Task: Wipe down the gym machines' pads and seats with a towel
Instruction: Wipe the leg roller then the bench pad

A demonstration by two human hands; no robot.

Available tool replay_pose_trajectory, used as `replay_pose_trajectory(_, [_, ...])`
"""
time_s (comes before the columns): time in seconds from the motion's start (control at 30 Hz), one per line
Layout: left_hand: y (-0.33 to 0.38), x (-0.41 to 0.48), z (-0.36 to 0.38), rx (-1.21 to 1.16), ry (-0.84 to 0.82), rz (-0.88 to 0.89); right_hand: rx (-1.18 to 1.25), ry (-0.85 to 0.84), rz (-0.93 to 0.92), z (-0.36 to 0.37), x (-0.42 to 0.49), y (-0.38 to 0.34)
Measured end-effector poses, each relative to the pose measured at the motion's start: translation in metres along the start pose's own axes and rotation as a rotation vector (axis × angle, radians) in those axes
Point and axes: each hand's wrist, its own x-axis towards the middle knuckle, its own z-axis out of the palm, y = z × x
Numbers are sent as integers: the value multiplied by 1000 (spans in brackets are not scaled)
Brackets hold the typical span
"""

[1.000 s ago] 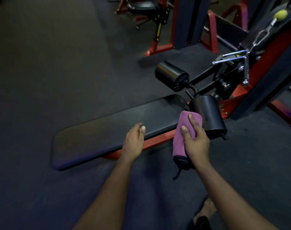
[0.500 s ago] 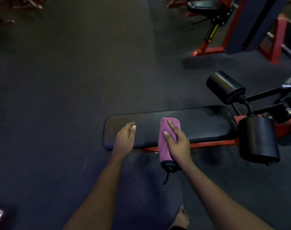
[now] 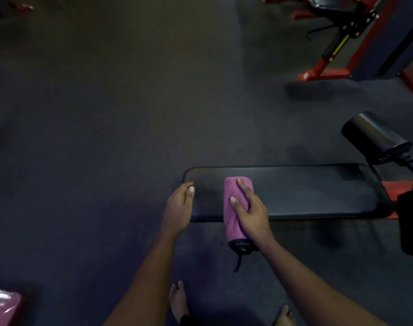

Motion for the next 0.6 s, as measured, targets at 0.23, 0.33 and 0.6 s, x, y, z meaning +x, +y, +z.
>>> replay_pose_trajectory(0.23, [-59, 48, -51, 17, -149, 50, -98, 64, 108, 90, 5, -19])
replay_pose_trajectory(0.33, [-73, 70, -65, 35, -165, 64, -143, 98, 149, 110, 8, -27])
replay_pose_trajectory(0.6, [-137, 117, -22, 17, -179, 73, -413, 15, 114, 156, 32, 10])
